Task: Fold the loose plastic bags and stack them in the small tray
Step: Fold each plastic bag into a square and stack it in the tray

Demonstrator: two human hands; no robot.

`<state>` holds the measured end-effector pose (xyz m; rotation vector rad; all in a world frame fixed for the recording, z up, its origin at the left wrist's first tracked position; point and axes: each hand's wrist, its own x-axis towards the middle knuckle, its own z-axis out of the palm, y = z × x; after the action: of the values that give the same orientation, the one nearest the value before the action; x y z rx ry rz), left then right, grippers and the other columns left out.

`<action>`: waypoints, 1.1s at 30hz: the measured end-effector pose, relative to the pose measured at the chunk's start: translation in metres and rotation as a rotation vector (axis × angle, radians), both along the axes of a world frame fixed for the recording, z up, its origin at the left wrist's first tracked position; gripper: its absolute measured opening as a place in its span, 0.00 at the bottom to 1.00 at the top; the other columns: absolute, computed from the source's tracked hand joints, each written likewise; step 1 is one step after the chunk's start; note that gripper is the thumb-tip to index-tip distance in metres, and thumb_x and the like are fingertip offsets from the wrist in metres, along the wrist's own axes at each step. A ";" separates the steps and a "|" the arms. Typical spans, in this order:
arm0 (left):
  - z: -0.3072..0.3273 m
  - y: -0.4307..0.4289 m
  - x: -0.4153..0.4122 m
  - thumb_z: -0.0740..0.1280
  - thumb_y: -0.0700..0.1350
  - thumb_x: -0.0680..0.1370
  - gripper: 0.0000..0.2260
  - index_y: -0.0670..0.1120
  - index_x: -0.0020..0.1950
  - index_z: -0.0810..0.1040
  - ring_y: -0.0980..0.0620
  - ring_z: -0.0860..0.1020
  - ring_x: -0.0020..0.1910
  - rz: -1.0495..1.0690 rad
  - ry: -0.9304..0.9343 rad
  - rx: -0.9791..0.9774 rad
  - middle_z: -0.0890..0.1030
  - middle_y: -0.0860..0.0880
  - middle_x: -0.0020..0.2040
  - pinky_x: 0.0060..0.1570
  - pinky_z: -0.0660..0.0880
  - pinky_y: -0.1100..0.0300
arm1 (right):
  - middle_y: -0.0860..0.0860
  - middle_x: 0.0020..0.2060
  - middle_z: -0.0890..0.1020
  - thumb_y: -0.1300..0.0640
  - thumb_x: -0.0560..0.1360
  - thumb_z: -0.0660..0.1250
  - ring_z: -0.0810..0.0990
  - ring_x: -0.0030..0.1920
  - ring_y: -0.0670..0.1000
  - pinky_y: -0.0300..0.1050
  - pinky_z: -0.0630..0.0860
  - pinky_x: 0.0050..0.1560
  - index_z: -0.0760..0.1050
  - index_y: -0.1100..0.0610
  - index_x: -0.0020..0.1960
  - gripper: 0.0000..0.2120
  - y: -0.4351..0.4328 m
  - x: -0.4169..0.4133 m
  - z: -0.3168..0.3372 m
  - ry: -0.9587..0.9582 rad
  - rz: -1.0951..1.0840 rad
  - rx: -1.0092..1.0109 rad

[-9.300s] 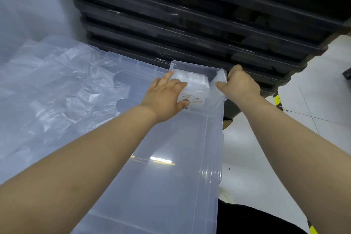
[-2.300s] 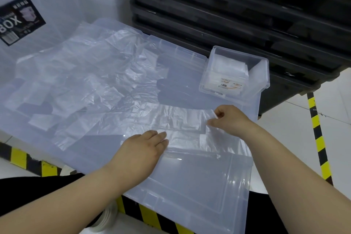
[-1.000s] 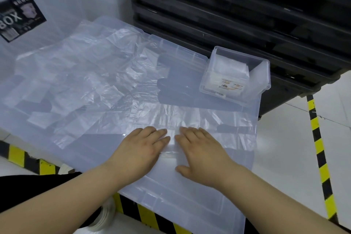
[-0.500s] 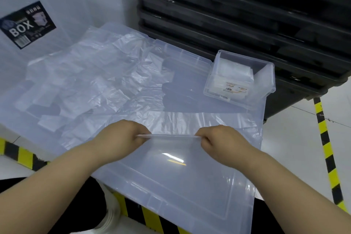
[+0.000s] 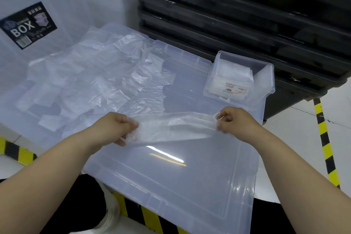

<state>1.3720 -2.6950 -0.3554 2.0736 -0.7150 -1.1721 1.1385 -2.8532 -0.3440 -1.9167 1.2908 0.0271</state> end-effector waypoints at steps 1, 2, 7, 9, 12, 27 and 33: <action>0.001 0.000 0.000 0.65 0.42 0.77 0.09 0.41 0.38 0.76 0.50 0.74 0.31 -0.013 -0.107 0.010 0.74 0.52 0.25 0.28 0.72 0.64 | 0.49 0.36 0.77 0.63 0.74 0.63 0.75 0.37 0.49 0.38 0.70 0.36 0.72 0.54 0.46 0.05 -0.001 0.001 -0.002 0.009 -0.015 -0.005; 0.000 0.000 0.000 0.64 0.44 0.77 0.07 0.42 0.43 0.76 0.48 0.74 0.36 -0.040 -0.262 0.032 0.75 0.51 0.31 0.33 0.70 0.62 | 0.47 0.35 0.77 0.62 0.74 0.63 0.74 0.36 0.48 0.38 0.70 0.36 0.72 0.54 0.49 0.06 -0.002 0.003 -0.006 0.029 -0.016 -0.022; -0.015 0.001 -0.017 0.62 0.46 0.75 0.14 0.40 0.56 0.75 0.39 0.78 0.47 -0.193 -1.077 -0.381 0.79 0.39 0.47 0.45 0.70 0.51 | 0.43 0.33 0.73 0.59 0.75 0.62 0.74 0.42 0.50 0.39 0.66 0.37 0.72 0.53 0.57 0.12 -0.003 0.005 -0.013 0.138 0.006 -0.155; -0.032 0.002 -0.032 0.56 0.49 0.76 0.16 0.42 0.59 0.71 0.43 0.73 0.54 -0.360 -1.125 -0.508 0.80 0.39 0.52 0.53 0.65 0.52 | 0.43 0.35 0.74 0.57 0.76 0.60 0.75 0.50 0.53 0.39 0.65 0.47 0.71 0.51 0.60 0.13 -0.001 0.007 -0.013 0.186 0.026 -0.199; -0.052 0.003 -0.051 0.43 0.52 0.82 0.22 0.43 0.63 0.69 0.48 0.66 0.62 -0.519 -1.114 -0.413 0.79 0.41 0.59 0.65 0.54 0.57 | 0.46 0.41 0.77 0.55 0.78 0.58 0.74 0.54 0.53 0.40 0.58 0.57 0.68 0.50 0.64 0.15 0.003 0.011 -0.009 0.273 0.085 -0.264; -0.055 0.005 -0.056 0.38 0.54 0.82 0.33 0.36 0.58 0.77 0.45 0.73 0.61 -0.651 -1.030 -0.067 0.79 0.40 0.58 0.66 0.49 0.57 | 0.50 0.74 0.36 0.31 0.55 0.16 0.34 0.74 0.47 0.35 0.20 0.60 0.40 0.52 0.76 0.54 0.057 0.039 -0.047 0.249 0.599 -0.462; -0.055 0.003 -0.045 0.42 0.56 0.81 0.32 0.38 0.56 0.80 0.42 0.80 0.55 -0.561 -1.074 -0.106 0.80 0.40 0.56 0.60 0.58 0.53 | 0.48 0.75 0.39 0.34 0.73 0.37 0.37 0.74 0.47 0.43 0.34 0.71 0.40 0.51 0.76 0.36 0.031 0.021 -0.032 0.388 0.413 -0.416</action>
<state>1.3269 -2.6920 -0.4107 2.3944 -1.8777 -0.1197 1.1592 -2.8224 -0.3761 -2.6108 1.1808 0.3836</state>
